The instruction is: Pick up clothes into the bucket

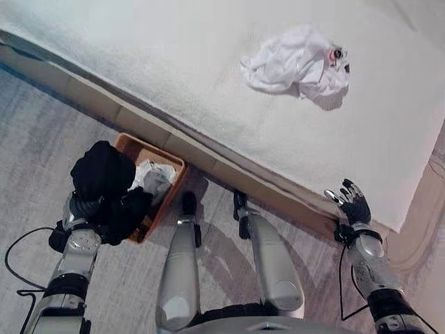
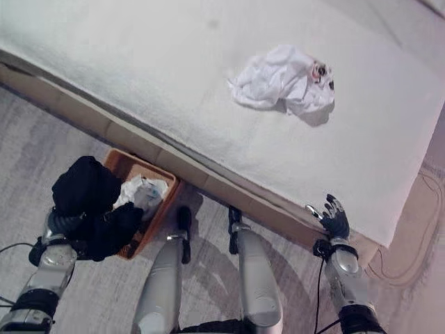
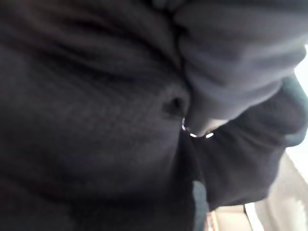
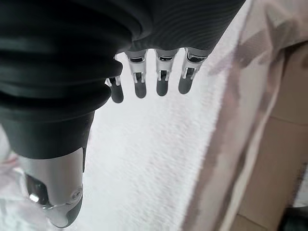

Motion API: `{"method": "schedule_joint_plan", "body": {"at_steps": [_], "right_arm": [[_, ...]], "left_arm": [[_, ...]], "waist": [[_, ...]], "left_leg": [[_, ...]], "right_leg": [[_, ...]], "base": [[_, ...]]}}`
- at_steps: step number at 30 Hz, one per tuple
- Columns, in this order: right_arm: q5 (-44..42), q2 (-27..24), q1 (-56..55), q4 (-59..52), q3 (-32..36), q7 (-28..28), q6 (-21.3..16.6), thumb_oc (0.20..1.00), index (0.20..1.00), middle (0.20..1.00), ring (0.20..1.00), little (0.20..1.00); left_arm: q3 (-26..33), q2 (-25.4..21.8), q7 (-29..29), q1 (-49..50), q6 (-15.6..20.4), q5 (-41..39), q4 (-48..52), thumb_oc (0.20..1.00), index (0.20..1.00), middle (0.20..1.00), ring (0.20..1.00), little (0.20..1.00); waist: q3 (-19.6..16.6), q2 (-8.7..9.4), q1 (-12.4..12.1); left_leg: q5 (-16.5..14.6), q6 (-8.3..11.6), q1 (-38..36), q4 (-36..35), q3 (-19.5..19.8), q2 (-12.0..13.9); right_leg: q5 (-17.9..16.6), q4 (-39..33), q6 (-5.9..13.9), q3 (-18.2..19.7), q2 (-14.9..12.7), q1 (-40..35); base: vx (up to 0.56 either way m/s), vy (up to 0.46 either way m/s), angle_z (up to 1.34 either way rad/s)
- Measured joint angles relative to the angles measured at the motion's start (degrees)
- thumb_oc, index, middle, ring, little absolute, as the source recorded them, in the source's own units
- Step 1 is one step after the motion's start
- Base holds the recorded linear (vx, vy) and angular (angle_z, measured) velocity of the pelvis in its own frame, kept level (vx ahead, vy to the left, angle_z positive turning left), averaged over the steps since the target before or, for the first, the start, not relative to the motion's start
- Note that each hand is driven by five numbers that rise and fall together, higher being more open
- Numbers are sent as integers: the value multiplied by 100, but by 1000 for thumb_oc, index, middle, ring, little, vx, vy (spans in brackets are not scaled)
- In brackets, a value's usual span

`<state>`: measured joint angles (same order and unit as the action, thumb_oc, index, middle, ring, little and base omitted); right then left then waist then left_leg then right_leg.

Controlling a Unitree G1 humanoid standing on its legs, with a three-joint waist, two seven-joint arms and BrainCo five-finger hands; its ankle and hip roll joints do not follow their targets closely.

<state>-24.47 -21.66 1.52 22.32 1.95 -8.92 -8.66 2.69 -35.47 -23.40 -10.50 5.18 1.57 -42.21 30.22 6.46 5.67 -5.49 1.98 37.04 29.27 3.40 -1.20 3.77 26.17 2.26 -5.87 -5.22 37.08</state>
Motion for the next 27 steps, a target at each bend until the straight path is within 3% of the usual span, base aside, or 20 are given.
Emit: {"method": "schedule_joint_plan", "body": {"at_steps": [6,7,8,16,27], "right_arm": [[-225,-192,-50,-435,-125,-43,-25,1000,1000,1000,1000,1000],[-228,-232,-50,-482,-140,-46,-29,1000,1000,1000,1000,1000],[-229,-268,-46,-529,-141,-45,-38,1000,1000,1000,1000,1000],[-380,-357,29,-896,-274,-239,-104,1000,1000,1000,1000,1000],[-668,-341,230,-1368,-288,-255,-298,1000,1000,1000,1000,1000]], "left_arm": [[-110,-212,-224,-47,-110,-16,371,200,200,200,200,200],[-115,-227,-259,-65,-110,-16,378,539,539,539,539,539],[-113,-255,-277,-89,-112,-16,382,1000,1000,1000,1000,1000],[2,-395,-639,-139,-613,-13,572,1000,1000,1000,1000,1000],[530,-612,-1059,-143,-712,-13,563,1000,1000,1000,1000,1000]], "waist": [[53,64,26],[53,66,20],[54,67,20],[53,78,-15],[50,78,11]], "left_leg": [[-373,-81,962,1139,12,-50],[-410,-94,1080,1264,14,-61],[-451,-89,1199,1375,17,-70],[-463,-87,1989,1455,141,-111],[-251,-153,1535,827,120,-95]], "right_leg": [[335,1107,-6,73,-96,925],[380,1242,-7,80,-105,1041],[415,1348,-17,90,-126,1163],[414,1390,9,31,-138,1903],[217,786,38,15,-92,1475]], "base": [[-32,35,0],[-2,13,6],[0,0,0],[19,-6,3],[7,-1,0]]}}
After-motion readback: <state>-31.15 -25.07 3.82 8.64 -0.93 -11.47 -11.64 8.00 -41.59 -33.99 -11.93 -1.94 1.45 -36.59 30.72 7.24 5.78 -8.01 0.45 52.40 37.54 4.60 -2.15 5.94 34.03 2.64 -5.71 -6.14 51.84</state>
